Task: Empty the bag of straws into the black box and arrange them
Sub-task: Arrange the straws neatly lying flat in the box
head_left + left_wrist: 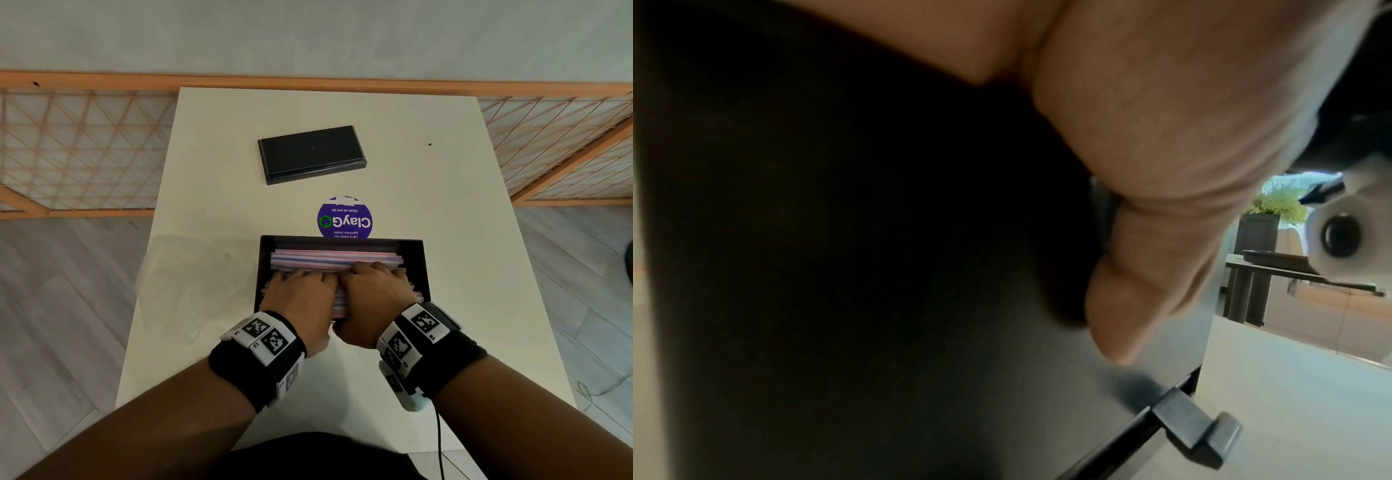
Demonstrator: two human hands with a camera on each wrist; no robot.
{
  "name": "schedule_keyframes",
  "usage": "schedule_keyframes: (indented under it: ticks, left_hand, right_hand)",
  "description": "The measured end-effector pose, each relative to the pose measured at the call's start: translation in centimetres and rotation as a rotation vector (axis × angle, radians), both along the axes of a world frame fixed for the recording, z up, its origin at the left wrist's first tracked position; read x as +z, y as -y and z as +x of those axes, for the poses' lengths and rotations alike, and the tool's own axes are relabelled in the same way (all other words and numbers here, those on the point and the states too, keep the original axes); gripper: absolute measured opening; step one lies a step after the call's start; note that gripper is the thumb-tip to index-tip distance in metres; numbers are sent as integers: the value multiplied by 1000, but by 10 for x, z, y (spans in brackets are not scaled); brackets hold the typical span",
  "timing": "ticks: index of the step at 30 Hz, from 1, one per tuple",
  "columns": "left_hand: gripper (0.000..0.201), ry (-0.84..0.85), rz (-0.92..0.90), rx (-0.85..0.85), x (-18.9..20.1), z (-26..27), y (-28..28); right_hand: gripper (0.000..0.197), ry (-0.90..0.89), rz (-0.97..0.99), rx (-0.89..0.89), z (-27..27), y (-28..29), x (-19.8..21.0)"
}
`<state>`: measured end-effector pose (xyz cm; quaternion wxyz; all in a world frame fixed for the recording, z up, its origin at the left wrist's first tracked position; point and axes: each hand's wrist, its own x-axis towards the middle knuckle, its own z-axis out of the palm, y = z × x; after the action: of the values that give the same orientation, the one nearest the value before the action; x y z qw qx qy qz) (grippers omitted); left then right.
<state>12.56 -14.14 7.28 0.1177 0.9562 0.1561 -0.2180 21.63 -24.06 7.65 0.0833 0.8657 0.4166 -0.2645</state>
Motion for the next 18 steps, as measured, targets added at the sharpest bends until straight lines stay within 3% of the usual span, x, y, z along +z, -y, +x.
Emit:
schedule_keyframes:
  ticks: [4,8,12,15,18]
  left_hand:
    - [67,-25,4,30,0,-3,-1]
    - [59,-9,-13,5,4,2,4]
    - [76,-7,-34,-23,2,1,-1]
    - [64,2,28,5,2,-5,-11]
    - [57,-3,32,5,4,-8,-11]
  right_hand:
    - [68,69,38,-29,-2,5,-3]
    - [64,17,20,-19,0,5,-2]
    - [63,-6,51,8,3,5,-3]
    - [70,65,82,-23,1,7,-5]
    - [64,91,89,-26,-2,9,-6]
